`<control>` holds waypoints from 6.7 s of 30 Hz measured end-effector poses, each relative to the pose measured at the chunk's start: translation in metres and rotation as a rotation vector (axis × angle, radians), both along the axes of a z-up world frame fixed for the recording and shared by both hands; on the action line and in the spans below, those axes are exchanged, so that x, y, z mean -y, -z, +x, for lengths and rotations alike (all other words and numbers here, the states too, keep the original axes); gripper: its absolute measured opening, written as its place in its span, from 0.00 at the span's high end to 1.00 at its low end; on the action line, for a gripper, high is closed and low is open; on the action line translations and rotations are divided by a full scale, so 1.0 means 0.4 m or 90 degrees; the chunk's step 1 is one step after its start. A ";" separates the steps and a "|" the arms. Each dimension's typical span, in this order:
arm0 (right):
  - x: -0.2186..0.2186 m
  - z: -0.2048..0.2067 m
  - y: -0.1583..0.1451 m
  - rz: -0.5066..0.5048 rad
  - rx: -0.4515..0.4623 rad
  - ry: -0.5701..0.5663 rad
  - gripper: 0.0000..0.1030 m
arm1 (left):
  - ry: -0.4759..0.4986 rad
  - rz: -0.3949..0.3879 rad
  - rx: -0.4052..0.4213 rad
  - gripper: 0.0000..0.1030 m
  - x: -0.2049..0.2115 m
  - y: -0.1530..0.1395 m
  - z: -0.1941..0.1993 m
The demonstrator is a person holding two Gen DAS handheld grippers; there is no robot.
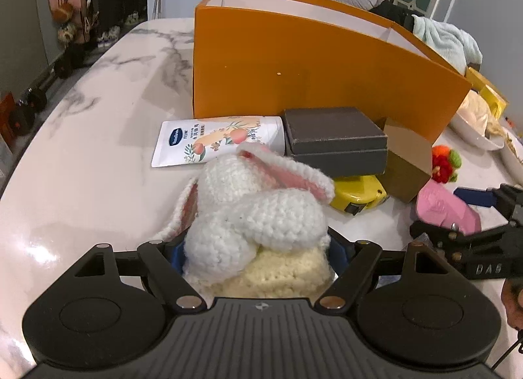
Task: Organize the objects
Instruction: 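Grasp the crocheted bunny with the left gripper while the right grasps the pink card case, then lift the crocheted bunny and the pink card case off the table, then carry both items over the orange box and lower them inside, then release both items in the box and withdraw both grippers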
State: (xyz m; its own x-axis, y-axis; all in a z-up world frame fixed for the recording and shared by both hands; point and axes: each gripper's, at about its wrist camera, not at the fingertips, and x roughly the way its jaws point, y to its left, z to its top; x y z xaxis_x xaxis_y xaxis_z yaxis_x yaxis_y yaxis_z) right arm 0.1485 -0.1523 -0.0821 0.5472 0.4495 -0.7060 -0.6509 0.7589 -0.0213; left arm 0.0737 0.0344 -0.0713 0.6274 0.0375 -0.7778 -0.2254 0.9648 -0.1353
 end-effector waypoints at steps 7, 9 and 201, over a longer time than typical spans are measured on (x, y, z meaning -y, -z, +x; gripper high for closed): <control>0.070 0.005 0.000 0.058 -0.001 0.108 0.12 | 0.001 0.014 0.009 0.10 0.004 0.004 -0.004; 0.081 -0.005 0.000 0.064 -0.003 0.102 0.12 | 0.000 0.024 0.012 0.10 0.010 0.006 -0.006; -0.093 0.090 -0.336 0.020 0.029 -0.005 0.01 | 0.157 0.094 0.022 0.11 -0.015 -0.283 0.261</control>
State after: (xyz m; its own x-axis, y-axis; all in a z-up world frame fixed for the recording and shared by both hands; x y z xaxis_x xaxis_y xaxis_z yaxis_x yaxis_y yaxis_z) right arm 0.1844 -0.1151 0.0521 0.5751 0.4752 -0.6659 -0.6559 0.7543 -0.0281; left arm 0.1782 0.0403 0.0420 0.6578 -0.0081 -0.7531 0.0214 0.9997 0.0080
